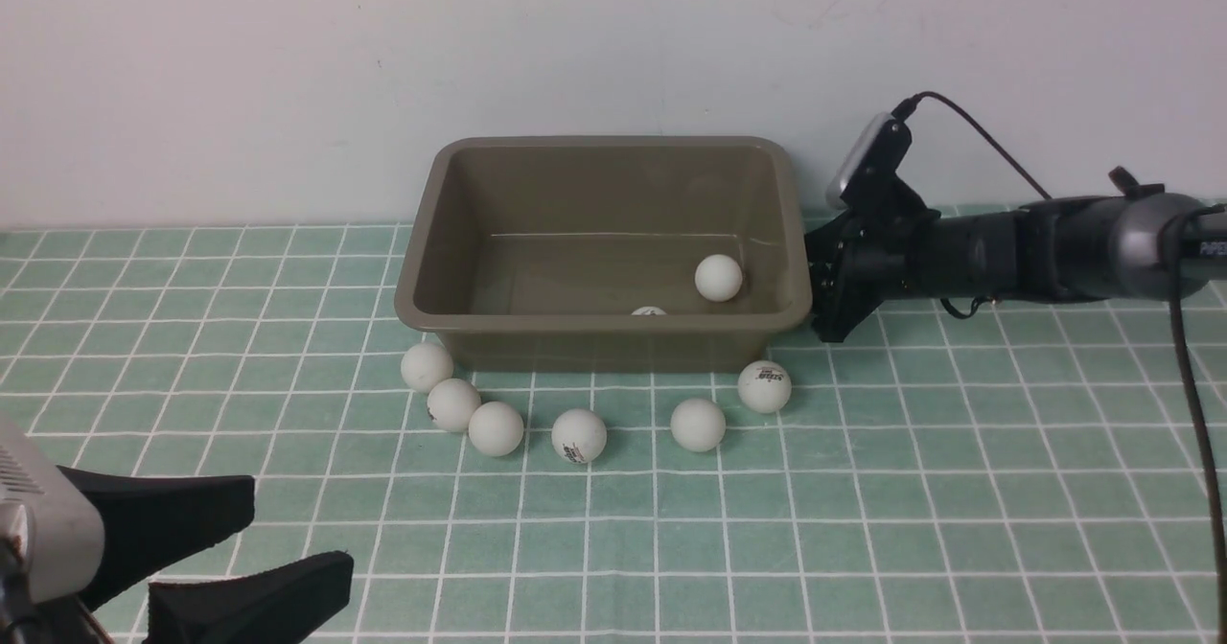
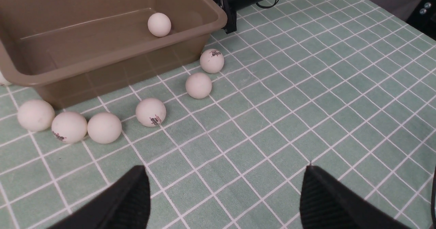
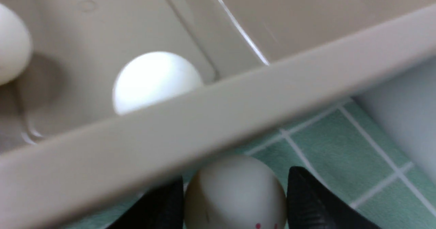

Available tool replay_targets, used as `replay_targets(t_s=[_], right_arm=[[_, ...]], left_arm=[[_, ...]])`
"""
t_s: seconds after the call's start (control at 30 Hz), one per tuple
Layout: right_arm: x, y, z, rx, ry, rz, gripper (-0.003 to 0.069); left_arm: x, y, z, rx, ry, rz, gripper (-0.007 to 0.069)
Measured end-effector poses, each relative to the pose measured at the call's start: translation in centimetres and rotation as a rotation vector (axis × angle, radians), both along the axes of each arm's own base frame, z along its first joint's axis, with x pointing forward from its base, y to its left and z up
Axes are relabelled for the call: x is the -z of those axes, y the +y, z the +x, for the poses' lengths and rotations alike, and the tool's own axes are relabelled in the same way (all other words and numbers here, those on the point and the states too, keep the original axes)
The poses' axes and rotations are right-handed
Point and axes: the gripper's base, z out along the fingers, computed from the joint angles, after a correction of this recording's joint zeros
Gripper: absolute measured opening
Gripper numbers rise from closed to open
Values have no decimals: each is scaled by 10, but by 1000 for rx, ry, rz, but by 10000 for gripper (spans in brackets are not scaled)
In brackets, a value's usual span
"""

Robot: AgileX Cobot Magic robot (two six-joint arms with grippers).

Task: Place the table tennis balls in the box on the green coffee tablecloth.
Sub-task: 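Reach for and grasp a ping pong ball on the table, then release the ping pong ball into the bin and lift the gripper away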

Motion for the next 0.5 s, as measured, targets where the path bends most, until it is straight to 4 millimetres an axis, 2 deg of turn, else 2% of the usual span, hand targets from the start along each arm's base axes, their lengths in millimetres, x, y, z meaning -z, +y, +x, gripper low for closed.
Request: replay_targets(t_s=[0.13, 0.27, 0.37, 0.4, 0.43, 0.5], right_arm=[[0, -4, 4, 67, 1, 0, 356], [-9, -24, 9, 156, -18, -21, 356], [-29, -45, 12, 209, -57, -23, 356], [-39, -51, 12, 217, -72, -8, 356], [-58, -54, 10, 202, -96, 44, 356], [-80, -46, 4, 121, -124, 121, 356]], left_arm=[[0, 0, 0, 0, 0, 0, 532], [0, 0, 0, 0, 0, 0, 532], [0, 0, 0, 0, 0, 0, 532], [0, 0, 0, 0, 0, 0, 532], [0, 0, 0, 0, 0, 0, 532], [0, 0, 0, 0, 0, 0, 532]])
